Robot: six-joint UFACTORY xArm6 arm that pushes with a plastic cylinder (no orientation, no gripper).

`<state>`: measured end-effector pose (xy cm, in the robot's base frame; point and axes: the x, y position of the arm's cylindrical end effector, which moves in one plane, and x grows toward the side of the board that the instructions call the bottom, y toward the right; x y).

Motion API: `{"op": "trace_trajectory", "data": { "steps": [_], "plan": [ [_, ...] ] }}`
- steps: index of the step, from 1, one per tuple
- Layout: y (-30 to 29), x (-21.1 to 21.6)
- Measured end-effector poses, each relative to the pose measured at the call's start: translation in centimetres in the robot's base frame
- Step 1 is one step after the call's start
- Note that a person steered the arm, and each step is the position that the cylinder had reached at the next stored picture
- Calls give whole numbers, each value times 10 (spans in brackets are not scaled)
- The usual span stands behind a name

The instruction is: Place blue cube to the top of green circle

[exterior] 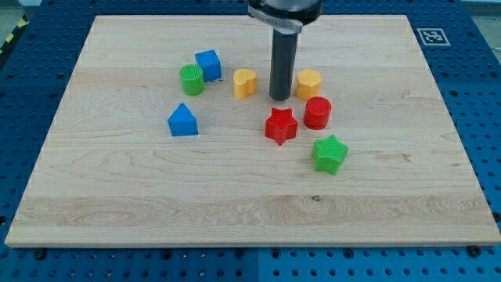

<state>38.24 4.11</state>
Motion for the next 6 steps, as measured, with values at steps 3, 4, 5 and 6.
{"op": "trace_trajectory", "data": {
  "steps": [3, 4, 5, 6],
  "plan": [
    [-22, -50],
    [-64, -62],
    [-107, -83],
    [-150, -88]
  ]
}}
